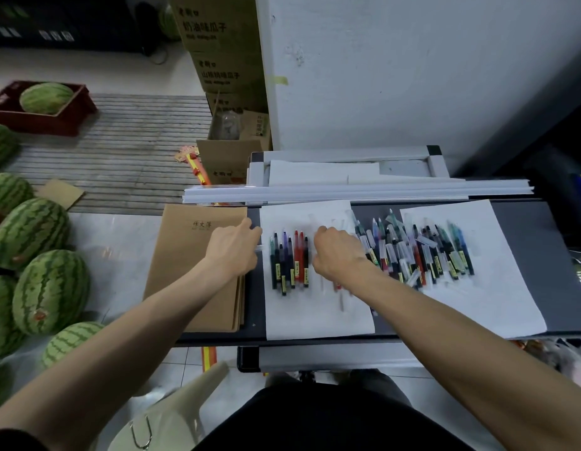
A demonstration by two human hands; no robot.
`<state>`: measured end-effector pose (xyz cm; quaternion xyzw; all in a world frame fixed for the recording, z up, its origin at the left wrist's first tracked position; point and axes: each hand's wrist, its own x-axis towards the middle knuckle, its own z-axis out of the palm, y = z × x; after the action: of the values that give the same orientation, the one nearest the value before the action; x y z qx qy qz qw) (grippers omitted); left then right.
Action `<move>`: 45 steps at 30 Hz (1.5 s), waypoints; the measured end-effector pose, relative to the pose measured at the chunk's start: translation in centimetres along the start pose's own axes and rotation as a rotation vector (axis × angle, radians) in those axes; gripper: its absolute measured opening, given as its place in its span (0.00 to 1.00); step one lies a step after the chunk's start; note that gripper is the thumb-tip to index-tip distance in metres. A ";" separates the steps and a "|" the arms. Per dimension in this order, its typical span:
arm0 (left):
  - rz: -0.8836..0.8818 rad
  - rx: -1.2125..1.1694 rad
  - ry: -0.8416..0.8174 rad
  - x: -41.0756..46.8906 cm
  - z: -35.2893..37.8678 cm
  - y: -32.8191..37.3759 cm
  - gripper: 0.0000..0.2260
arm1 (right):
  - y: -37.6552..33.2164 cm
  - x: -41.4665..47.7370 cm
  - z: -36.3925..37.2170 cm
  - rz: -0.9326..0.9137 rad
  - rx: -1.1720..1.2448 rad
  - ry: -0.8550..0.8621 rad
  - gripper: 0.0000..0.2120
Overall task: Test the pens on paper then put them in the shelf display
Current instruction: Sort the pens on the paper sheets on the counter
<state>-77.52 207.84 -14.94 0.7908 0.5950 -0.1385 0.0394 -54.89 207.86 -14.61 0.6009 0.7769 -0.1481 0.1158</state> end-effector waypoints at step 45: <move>-0.744 -2.167 -0.264 -0.2 0.3 7.0 0.07 | 3.5 -3.8 2.5 0.393 2.430 -0.247 0.09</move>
<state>-70.98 205.55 -15.88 0.0969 0.5894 0.3603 0.7165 -50.58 204.37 -15.88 0.4070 0.0160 -0.8088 -0.4242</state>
